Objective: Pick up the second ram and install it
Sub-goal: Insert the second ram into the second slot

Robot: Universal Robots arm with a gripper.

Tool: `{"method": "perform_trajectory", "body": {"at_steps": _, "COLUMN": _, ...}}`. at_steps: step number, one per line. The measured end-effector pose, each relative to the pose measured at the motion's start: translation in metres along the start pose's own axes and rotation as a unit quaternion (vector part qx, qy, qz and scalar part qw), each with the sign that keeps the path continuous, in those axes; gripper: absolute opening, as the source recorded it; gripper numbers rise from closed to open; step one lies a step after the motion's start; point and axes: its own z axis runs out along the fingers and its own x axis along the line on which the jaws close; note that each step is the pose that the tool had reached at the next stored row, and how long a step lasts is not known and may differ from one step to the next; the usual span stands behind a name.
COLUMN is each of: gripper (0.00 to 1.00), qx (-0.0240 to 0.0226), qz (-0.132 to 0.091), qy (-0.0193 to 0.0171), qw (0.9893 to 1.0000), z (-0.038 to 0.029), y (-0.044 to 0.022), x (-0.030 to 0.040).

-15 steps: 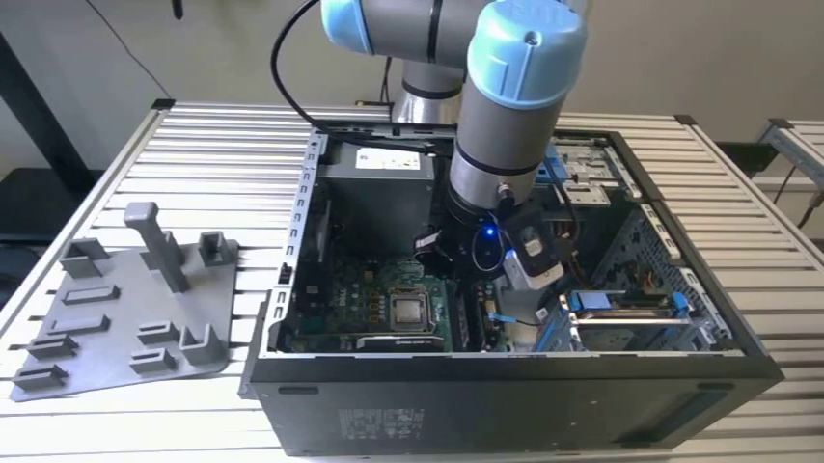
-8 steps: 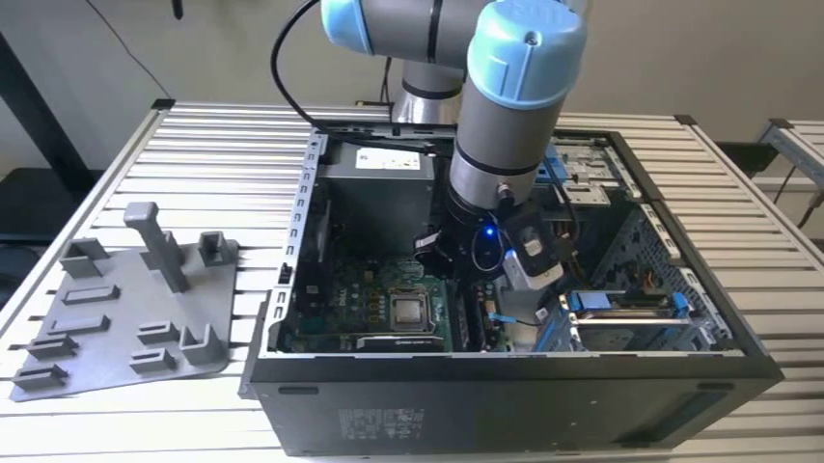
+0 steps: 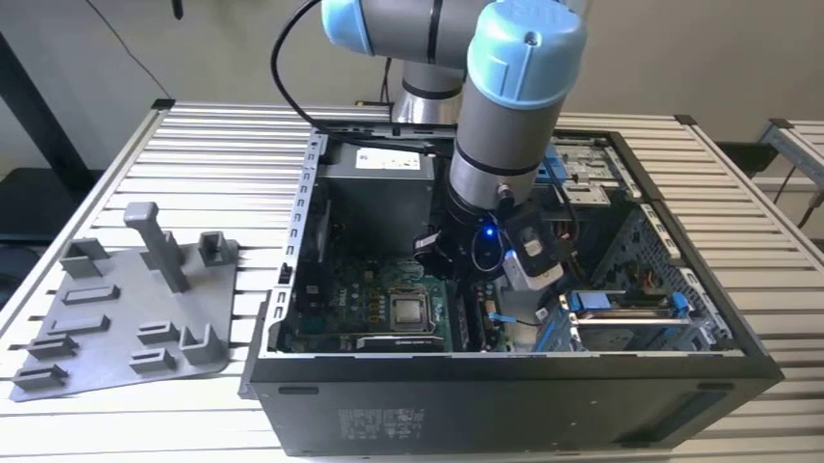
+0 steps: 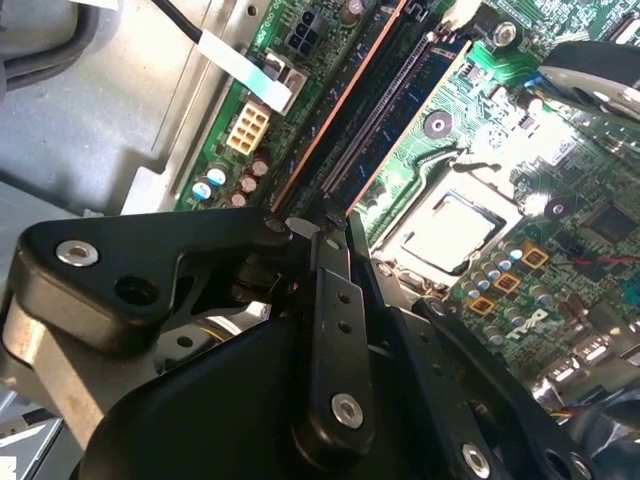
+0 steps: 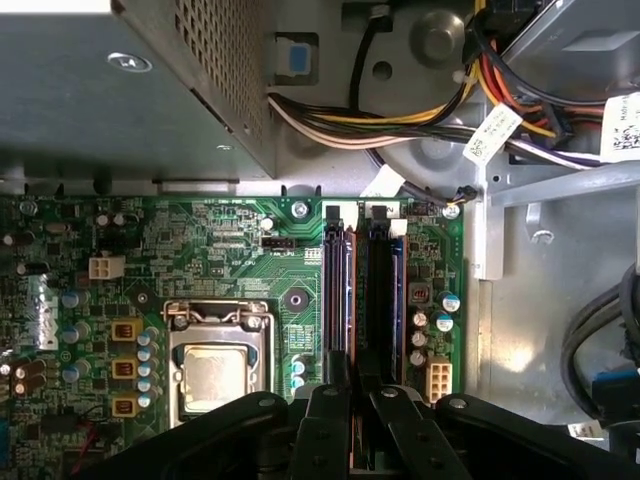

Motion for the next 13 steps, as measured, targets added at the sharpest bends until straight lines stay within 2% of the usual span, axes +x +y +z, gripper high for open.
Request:
{"method": "perform_trajectory", "body": {"at_steps": 4, "gripper": 0.14, "qx": 0.0022, "qz": 0.0, "qy": 0.0001, "qw": 1.0, "z": 0.0013, "y": -0.0002, "x": 0.0001}}
{"method": "perform_trajectory", "body": {"at_steps": 13, "gripper": 0.14, "qx": 0.0031, "qz": 0.0, "qy": 0.0, "qw": 1.0, "z": 0.0061, "y": -0.0003, "x": 0.0001}}
